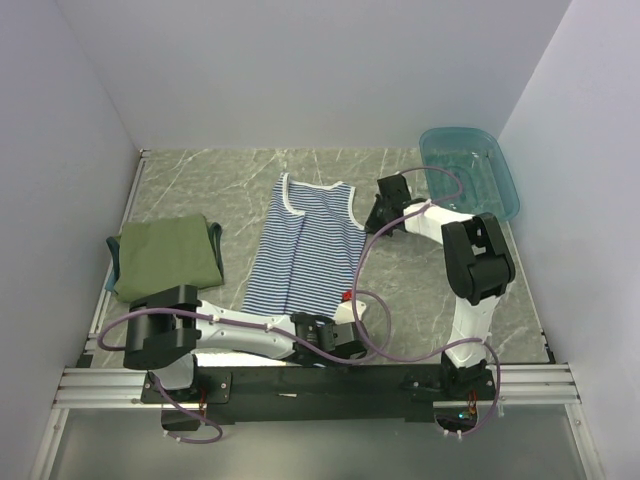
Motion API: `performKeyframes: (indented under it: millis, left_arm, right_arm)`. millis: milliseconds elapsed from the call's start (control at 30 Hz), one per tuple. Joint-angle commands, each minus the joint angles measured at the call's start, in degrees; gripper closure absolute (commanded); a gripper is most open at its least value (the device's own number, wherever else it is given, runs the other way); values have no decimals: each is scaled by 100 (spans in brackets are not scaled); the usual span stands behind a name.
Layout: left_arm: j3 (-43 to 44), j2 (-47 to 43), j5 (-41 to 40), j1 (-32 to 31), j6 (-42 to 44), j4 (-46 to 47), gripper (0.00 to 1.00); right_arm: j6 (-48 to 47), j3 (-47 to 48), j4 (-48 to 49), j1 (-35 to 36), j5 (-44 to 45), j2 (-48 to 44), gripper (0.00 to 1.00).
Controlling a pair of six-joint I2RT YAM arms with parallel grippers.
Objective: Fold and stack the tank tops
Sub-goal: Fold the tank top
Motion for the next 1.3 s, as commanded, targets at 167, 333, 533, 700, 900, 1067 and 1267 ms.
performKeyframes:
  millis: [167, 333, 533, 700, 900, 1067, 1267]
  left_arm:
    - [-29, -375, 154, 14, 374, 523, 100]
    - [6, -375, 364, 85, 515, 822, 100]
    - [-336, -770, 488, 163, 278, 1463, 99]
    - [-863, -1279, 322, 348, -117, 1570, 99]
    - [-1496, -2053, 23, 498, -775, 1342, 99]
    - [-1882, -2580, -303, 533, -1295, 702, 99]
    - [-2269, -2940, -435, 533, -2068, 129, 99]
  right_arm:
    - [19, 31, 105, -330, 116, -135, 100]
    - [10, -345, 35, -768, 204, -487, 100]
    - [-244, -461, -158, -814, 231, -839, 100]
    - [-324, 3, -474, -577, 352, -752, 100]
    - [-201, 601, -694, -129, 476, -523, 100]
    - [-113, 1383, -1037, 346, 670, 47, 100]
    - [-34, 2403, -1362, 803, 758, 776, 100]
